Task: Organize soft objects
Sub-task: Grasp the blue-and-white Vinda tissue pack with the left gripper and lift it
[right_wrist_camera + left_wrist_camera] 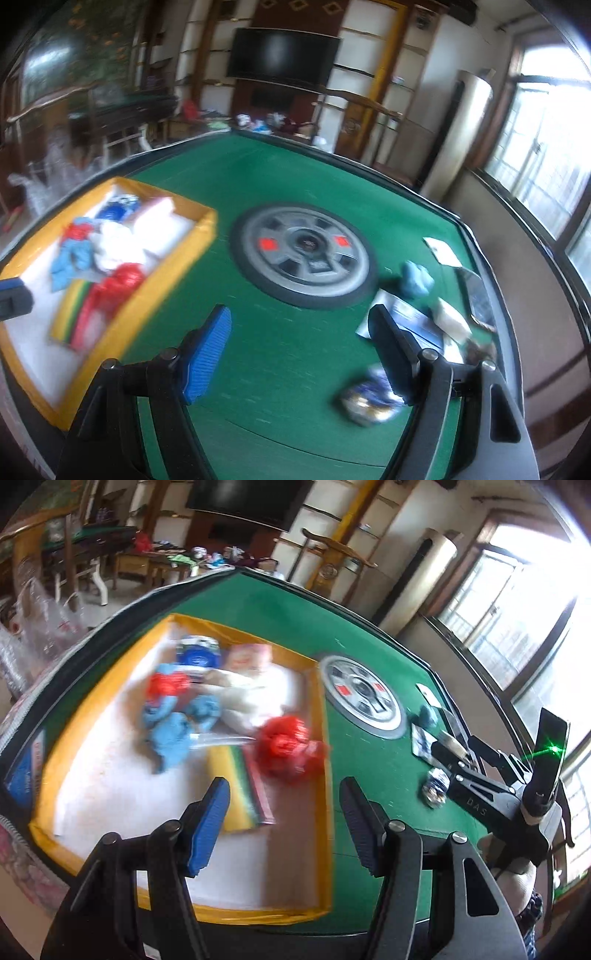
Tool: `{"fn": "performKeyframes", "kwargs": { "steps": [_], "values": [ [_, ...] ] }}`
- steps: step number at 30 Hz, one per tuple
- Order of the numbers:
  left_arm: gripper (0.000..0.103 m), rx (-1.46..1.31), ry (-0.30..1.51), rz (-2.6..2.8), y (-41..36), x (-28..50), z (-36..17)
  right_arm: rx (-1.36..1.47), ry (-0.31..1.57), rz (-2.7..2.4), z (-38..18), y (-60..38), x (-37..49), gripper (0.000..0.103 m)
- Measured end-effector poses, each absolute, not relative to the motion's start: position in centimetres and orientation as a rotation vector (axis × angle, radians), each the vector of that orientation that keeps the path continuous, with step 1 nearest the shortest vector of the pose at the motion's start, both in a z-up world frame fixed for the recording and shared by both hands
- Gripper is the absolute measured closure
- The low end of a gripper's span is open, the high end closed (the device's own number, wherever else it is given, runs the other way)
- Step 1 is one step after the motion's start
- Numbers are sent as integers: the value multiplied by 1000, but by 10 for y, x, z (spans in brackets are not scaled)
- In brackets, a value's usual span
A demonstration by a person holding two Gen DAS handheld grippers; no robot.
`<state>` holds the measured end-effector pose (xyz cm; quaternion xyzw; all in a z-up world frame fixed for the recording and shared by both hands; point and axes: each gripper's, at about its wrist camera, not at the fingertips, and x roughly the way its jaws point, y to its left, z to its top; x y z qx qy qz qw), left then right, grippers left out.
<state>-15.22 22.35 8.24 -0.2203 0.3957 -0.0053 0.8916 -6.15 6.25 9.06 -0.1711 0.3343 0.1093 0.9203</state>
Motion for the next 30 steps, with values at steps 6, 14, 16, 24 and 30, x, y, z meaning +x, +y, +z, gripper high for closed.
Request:
{"fn": "performKeyframes", "kwargs": {
  "steps": [6,14,16,24,30],
  "values": [
    [43,-398,845,-96,177,-138,91,-198,570,113,101,-31,-57,6],
    [43,-296,920,-241,95,-97,80,185,679,53,69,-157,-7,6],
    [43,-261,931,-272,73,-87,76,257,675,57,60,-174,-7,6],
    [43,-60,943,-358,-25,-31,51,388,687,60,52,-206,-9,6],
    [41,91,911,-376,-71,-10,39,547,691,26,44,-240,-10,6]
  ]
}}
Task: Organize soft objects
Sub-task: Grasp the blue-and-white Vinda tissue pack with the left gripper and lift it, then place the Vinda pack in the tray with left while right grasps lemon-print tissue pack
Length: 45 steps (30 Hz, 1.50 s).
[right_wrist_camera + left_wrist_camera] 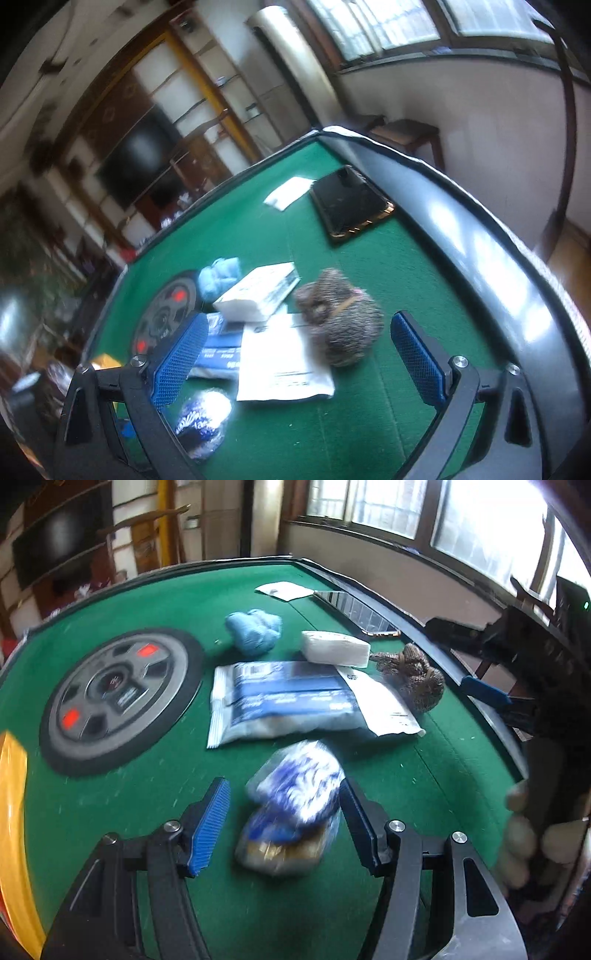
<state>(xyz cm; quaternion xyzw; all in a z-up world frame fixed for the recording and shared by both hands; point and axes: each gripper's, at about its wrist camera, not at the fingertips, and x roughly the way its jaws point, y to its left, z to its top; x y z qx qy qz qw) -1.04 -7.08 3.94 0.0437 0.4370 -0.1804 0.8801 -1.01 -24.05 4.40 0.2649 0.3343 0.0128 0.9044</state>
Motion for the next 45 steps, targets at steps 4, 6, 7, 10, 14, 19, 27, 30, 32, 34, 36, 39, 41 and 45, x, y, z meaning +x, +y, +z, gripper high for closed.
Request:
{"fn": "performKeyframes", "kwargs": {
  "steps": [4,6,7,10,14,19,27,30,32,34,36,39,41,45],
  "values": [
    [32,159,913,-363,-84,-7,29,628,701,4,38,-257,-9,6],
    [40,167,934,-381,-84,-7,22,629,708,0,37,-258,-8,6],
    [47,158,930,-387,-82,-8,23,621,711,-2,37,-257,-8,6],
    [54,89,951,-415,-73,-4,27,590,719,-6,37,-252,-7,6],
    [54,-14,928,-420,-44,-12,46,573,727,-13,35,-250,-6,6],
    [53,-110,894,-427,-1,-41,77,568,707,7,44,-247,-6,6],
    [53,-239,856,-345,93,-80,92,447,966,172,62,-201,72,6],
    [53,-275,829,-260,135,-96,96,345,1038,86,52,-188,108,6],
    [53,-276,821,-193,161,-108,96,304,1089,51,44,-180,127,6],
    [53,-277,828,-114,189,-117,93,257,1141,11,35,-172,142,9],
    [53,-295,846,-28,221,-124,85,210,1189,-21,26,-164,152,20],
    [53,-342,873,86,265,-136,69,174,1228,-44,19,-156,158,35],
    [53,-366,895,154,286,-140,57,165,1225,-43,22,-154,158,52],
    [53,-402,930,204,306,-142,37,158,1198,-32,31,-152,152,55]
  ]
}}
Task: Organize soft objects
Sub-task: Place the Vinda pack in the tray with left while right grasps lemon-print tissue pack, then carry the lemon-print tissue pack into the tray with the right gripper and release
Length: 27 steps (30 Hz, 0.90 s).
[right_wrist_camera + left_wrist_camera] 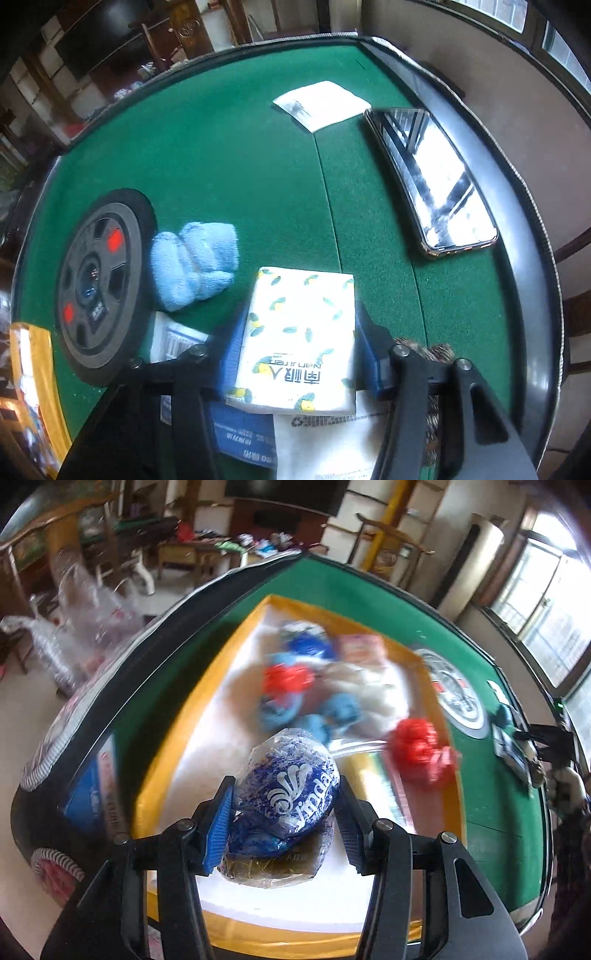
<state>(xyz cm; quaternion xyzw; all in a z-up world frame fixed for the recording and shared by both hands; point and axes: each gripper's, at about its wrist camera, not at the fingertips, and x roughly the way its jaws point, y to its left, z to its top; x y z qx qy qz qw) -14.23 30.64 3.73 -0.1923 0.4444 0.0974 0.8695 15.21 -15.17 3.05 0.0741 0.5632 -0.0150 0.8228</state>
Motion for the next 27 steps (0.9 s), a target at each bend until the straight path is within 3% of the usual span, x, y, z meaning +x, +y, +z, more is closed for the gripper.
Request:
{"fn": "performKeyframes", "kwargs": {
  "steps": [5,9,17,27],
  "values": [
    [50,-367,979,257,307,-133,25,165,1107,-5,65,-145,129,55],
    [37,-364,988,260,310,-125,23,147,1042,80,97,-123,108,55],
    [37,-256,1036,357,314,-87,15,67,999,374,119,-30,50,55],
    [37,-503,883,249,332,-134,46,25,1073,733,97,84,-15,55]
  ]
}}
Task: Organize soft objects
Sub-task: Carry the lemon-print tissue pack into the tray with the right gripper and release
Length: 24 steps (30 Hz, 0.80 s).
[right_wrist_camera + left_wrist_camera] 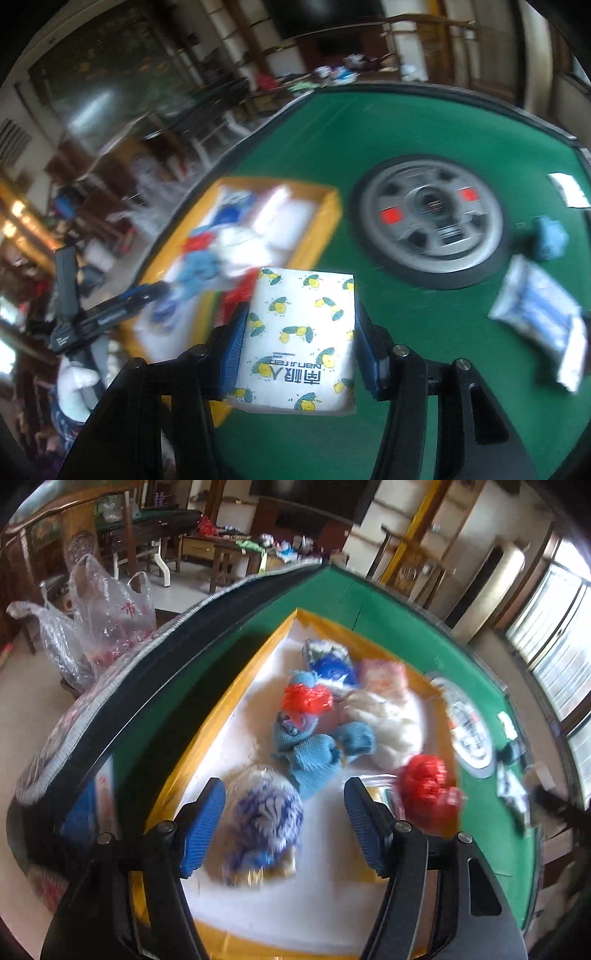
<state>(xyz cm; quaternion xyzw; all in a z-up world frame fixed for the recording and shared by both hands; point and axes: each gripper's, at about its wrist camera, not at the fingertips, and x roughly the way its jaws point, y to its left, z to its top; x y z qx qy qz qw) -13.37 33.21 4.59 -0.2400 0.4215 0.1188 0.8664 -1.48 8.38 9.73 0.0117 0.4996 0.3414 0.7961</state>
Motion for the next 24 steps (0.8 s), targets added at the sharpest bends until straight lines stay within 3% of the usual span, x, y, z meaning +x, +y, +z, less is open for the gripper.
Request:
{"fn": "performKeyframes", "kwargs": {
  "steps": [14,24],
  "values": [
    [37,-628,766,234,350,-191,58,-63,1362,1080,7,241,-83,54],
    [37,-657,762,200,352,-198,52,-297,1142,813,13,244,-67,55]
  ]
}}
